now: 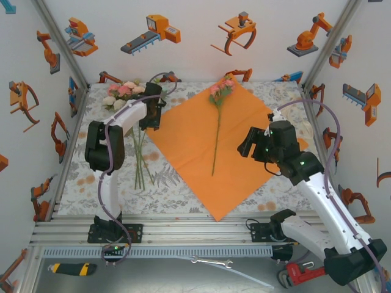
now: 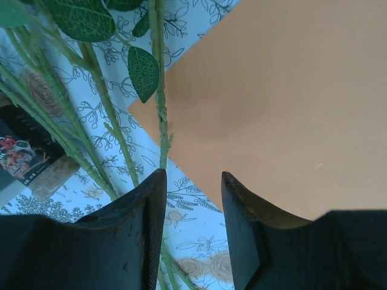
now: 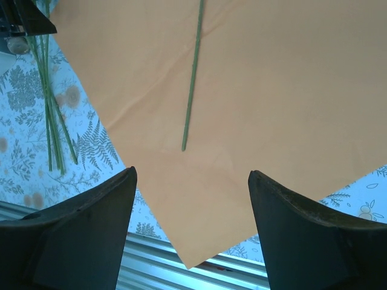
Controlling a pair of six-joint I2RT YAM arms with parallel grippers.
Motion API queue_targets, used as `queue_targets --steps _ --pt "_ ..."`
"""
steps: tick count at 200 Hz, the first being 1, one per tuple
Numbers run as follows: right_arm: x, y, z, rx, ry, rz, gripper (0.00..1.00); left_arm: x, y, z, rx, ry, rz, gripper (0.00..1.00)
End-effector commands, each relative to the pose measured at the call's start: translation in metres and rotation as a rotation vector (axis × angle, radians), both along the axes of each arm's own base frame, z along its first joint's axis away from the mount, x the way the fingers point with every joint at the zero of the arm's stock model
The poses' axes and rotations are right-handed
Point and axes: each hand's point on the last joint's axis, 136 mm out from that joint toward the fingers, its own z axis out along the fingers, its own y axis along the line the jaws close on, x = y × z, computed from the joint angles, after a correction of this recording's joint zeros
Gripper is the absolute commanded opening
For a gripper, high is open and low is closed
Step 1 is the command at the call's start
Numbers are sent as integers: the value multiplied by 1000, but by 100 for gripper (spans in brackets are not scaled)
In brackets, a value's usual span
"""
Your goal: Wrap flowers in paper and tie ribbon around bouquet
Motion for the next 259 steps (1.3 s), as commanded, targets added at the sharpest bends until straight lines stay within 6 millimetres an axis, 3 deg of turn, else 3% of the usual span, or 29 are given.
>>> queue_targets --steps 1,42,80,110,131,157,193,213,237,259 --pt "4 -2 3 11 -16 -20 68 -2 21 -7 98 34 34 43" --pt "5 -1 3 19 -10 -23 68 -2 31 -29 153 76 39 39" --pt "4 -1 5 28 -12 -27 68 1 27 -29 122 83 34 16" --pt "4 -1 7 35 -16 -30 68 4 19 0 61 32 31 7" --pt "3 0 9 43 -17 -27 67 4 14 34 9 -21 20 0" --pt "1 -2 10 45 -21 -34 68 -5 -6 79 -130 -83 -33 0" --pt "0 -4 13 52 -35 -43 67 -14 -54 138 -371 -198 -115 0" --pt "1 -5 16 48 -42 -48 67 -15 -102 162 -481 -239 -169 0" --pt "1 -7 16 46 -44 -57 68 -16 -175 172 -541 -263 -221 0" --pt "-1 -7 14 48 -39 -58 68 -15 -242 159 -630 -227 -262 0"
